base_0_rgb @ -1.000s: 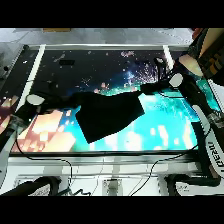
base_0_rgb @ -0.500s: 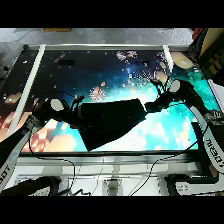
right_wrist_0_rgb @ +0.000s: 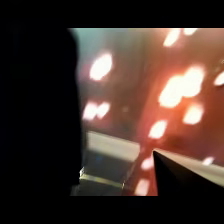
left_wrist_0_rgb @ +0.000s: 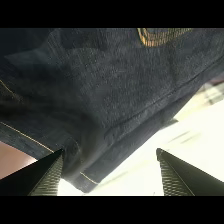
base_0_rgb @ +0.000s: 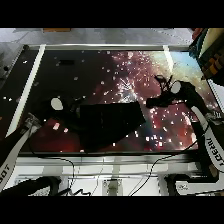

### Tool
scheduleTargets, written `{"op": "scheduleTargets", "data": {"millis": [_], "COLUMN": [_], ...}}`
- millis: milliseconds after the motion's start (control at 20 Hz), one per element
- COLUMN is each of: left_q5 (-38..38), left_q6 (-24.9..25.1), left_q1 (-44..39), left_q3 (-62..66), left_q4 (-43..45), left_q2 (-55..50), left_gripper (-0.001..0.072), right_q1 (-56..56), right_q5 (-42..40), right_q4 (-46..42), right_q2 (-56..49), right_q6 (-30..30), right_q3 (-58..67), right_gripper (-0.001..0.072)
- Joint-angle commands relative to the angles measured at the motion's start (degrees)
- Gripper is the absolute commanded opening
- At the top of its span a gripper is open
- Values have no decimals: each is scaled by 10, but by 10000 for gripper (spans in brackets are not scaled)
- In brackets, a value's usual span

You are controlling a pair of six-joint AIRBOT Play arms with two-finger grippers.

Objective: Fold the clothes and pants, and hang the long-sleeved shirts on hangers.

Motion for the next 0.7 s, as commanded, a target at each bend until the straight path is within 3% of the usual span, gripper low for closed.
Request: {"op": "scheduleTargets", "data": {"millis": [0, 150, 200, 250, 300, 350, 450, 500, 650], "left_q5": [1, -12, -12, -13, -13, -13, -13, -13, -12], "left_q6": [5, 5, 5, 5, 5, 5, 5, 5, 5], "left_q1": [32, 81, 99, 116, 132, 144, 162, 165, 165], "left_q3": [39, 67, 67, 67, 67, 67, 67, 67, 67], "left_q4": [4, 4, 4, 4, 4, 4, 4, 4, 4], "left_q2": [12, 36, 46, 54, 61, 65, 67, 67, 67], "left_gripper": [643, 643, 643, 643, 643, 643, 643, 643, 643], "right_q1": [-44, -93, -105, -115, -118, -118, -108, -98, -51], "right_q5": [-14, 90, 134, 191, 222, 216, 182, 165, 139], "right_q4": [-20, 80, 144, 217, 266, 285, 290, 287, 247], "right_q2": [-24, -83, -102, -123, -140, -153, -172, -178, -181], "right_q6": [25, -66, -120, -184, -223, -228, -223, -212, -211], "right_q3": [48, 87, 89, 88, 88, 88, 88, 88, 89], "right_gripper": [556, 536, 432, 269, 273, 290, 619, 690, 689]}}
